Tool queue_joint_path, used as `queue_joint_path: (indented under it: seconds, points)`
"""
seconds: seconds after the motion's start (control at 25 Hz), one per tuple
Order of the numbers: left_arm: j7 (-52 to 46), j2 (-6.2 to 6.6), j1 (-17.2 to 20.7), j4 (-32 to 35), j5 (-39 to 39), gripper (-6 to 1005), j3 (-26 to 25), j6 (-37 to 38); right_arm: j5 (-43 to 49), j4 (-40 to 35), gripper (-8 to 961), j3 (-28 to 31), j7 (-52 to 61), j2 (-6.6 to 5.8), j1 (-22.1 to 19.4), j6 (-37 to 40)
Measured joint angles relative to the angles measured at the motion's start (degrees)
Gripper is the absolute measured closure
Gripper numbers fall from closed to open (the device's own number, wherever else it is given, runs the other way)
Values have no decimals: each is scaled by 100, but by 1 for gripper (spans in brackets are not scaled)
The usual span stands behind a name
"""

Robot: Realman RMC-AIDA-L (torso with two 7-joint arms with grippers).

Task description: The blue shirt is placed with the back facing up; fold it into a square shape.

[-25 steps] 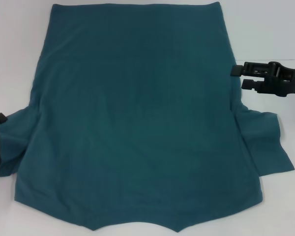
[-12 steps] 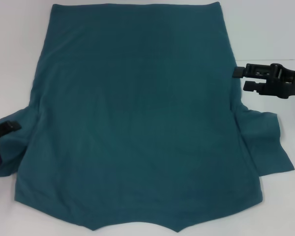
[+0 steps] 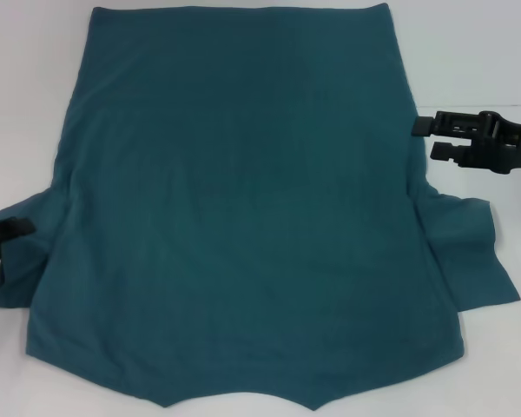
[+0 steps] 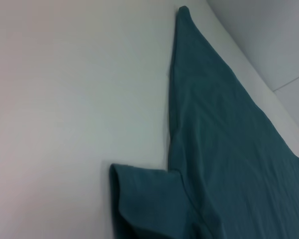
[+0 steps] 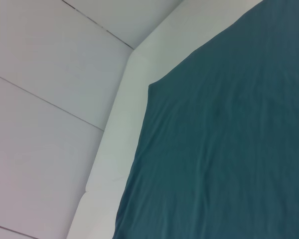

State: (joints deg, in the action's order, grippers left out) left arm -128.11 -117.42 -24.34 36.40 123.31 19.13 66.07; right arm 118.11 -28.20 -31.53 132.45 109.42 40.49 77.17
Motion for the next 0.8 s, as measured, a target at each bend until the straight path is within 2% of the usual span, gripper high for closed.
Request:
queue_joint_path:
  seconds: [0.28,0.4,0.56,0.68,0.76,0.8]
  points:
    - [20,12,17,151,28,597,46,130,-6,0,187,-21,0,0,2,-10]
    - [-32,44,-25,180,260,668,48,210,0,0,188,-11,0,0,2,-13]
    - [-77,86,-154,352,728,815,75,380,3,-1,189,-10,0,0,2,-15]
    - [-47,76,-178,766,951,924,330,492,5,-1,190,1,0,0,2,-17]
    - [-49,26,-147,1164,1026,996,642,504,6,-1,191,8,0,-4,3,-18]
    - [-65,3,-137,1321,1069,996,750,503,7,-2,191,10,0,-5,3,-19]
